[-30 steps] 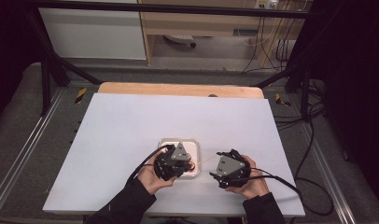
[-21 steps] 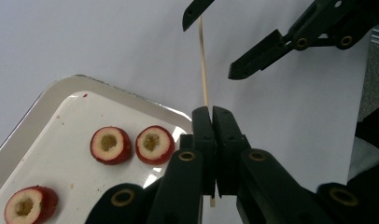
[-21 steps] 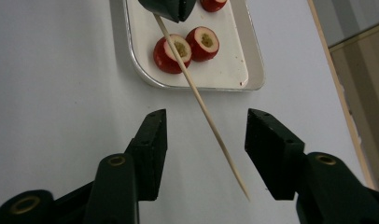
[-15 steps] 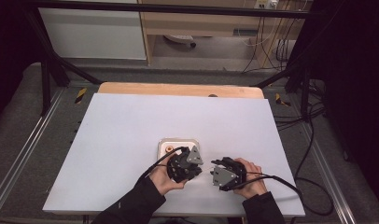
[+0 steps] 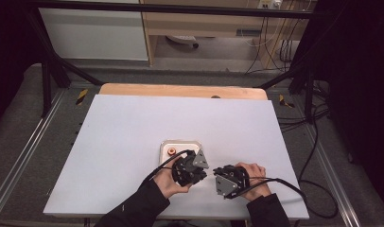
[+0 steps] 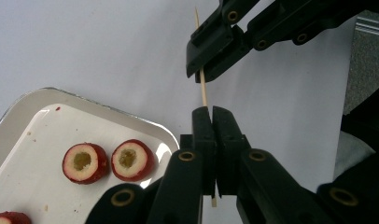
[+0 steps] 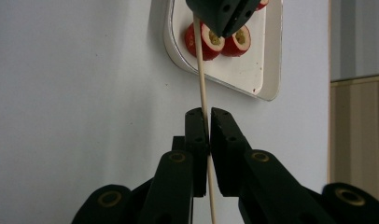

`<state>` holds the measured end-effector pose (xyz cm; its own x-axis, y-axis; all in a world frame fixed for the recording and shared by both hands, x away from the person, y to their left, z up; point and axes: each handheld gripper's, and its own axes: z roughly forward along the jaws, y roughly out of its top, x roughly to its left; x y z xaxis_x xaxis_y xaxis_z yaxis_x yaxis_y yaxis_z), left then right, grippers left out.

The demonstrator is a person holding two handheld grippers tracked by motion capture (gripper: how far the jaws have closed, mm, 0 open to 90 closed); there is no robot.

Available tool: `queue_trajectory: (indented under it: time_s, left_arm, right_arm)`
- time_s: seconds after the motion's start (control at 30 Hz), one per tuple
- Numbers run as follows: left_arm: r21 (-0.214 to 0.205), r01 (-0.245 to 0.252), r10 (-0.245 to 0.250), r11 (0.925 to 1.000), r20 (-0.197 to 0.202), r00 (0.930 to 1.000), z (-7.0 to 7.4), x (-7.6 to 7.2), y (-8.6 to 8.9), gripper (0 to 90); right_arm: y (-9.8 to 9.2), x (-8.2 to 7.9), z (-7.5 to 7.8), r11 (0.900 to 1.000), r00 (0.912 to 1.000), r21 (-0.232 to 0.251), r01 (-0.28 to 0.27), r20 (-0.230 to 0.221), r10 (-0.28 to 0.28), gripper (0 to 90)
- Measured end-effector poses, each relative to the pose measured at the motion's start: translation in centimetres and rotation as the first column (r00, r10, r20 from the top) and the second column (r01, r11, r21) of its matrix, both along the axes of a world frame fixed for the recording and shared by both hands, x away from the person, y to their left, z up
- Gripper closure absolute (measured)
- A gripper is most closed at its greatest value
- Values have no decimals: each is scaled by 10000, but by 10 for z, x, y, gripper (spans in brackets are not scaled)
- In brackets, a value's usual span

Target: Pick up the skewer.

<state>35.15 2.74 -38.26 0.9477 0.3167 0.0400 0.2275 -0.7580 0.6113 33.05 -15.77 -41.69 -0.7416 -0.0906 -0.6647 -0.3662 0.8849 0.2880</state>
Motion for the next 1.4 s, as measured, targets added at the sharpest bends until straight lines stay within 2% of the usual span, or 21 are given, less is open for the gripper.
queue_trajectory:
  time_s: [0.1, 0.33, 0.37, 0.4, 0.43, 0.47, 0.53, 0.63, 0.67, 0.73, 0.83, 0.9, 0.93, 1.07, 1.2, 1.27, 1.3, 1.4]
  left_arm:
    - [-29, 9, -9, 10000, -24, 10000, 0, 0, 0, 885]
    - [-111, -175, 174, 9998, -102, 9998, 0, 2, 1, 880]
    - [-80, -204, 202, 9998, -177, 9996, 0, 3, 1, 855]
    - [33, -273, 274, 9996, -206, 9994, 0, 4, 0, 788]
    - [165, -404, 407, 9990, -213, 9989, 0, 5, 0, 788]
    - [276, -484, 493, 9984, -329, 9982, 0, 6, 0, 721]
    - [501, -578, 608, 9971, -596, 9964, 0, 9, 0, 671]
    - [755, -647, 721, 9950, -1004, 9923, -1, 14, -1, 672]
    - [844, -646, 738, 9943, -1119, 9910, -1, 15, -2, 689]
    - [1110, -661, 812, 9916, -1376, 9872, -2, 17, -4, 696]
    - [1418, -523, 752, 9885, -1611, 9841, -4, 20, -7, 753]
    - [1521, -562, 813, 9868, -1642, 9831, -5, 21, -8, 766]
    - [1541, -547, 812, 9865, -1716, 9818, -5, 22, -9, 803]
    - [1684, -598, 888, 9839, -1706, 9813, -7, 21, -10, 874]
    - [1686, -708, 999, 9831, -1708, 9802, -8, 20, -10, 879]
    - [1692, -750, 1020, 9827, -1575, 9822, -8, 19, -10, 882]
    - [1711, -784, 1053, 9821, -1544, 9824, -8, 19, -10, 883]
    - [1854, -909, 1163, 9785, -1313, 9845, -9, 18, -7, 884]
  right_arm:
    - [0, -1, 0, 9995, 9998, -250, -187, 39, 188, 884]
    - [0, -2, 0, 9990, 9996, -397, -181, 188, 188, 893]
    - [1, -2, 1, 9988, 9995, -462, -189, 263, 201, 894]
    - [2, -3, 2, 9975, 9985, -694, -137, 520, 174, 894]
    - [2, -3, 2, 9975, 9985, -694, -137, 520, 174, 894]
    - [3, -3, 3, 9967, 9977, -809, -109, 654, 163, 894]
    - [8, -3, 6, 9916, 9941, -1279, -189, 1033, 323, 894]
    - [11, -3, 7, 9877, 9919, -1537, -302, 1178, 486, 893]
    - [15, -2, 7, 9821, 9886, -1838, -401, 1356, 658, 893]
    - [17, -3, 7, 9793, 9877, -1978, -420, 1395, 705, 893]
    - [24, -4, 9, 9700, 9832, -2370, -539, 1568, 930, 893]
    - [25, -5, 9, 9680, 9821, -2442, -571, 1605, 984, 893]
    - [28, -6, 9, 9630, 9797, -2633, -575, 1708, 1052, 893]
    - [31, -8, 8, 9576, 9743, -2775, -771, 1827, 1314, 892]
    - [31, -10, 7, 9587, 9749, -2775, -619, 1890, 1177, 891]
    - [31, -10, 7, 9603, 9756, -2726, -598, 1878, 1140, 889]
    - [32, -8, 7, 9633, 9739, -2588, -714, 1906, 1234, 872]
    - [31, -4, 8, 9772, 9822, -2104, -300, 1749, 678, 754]
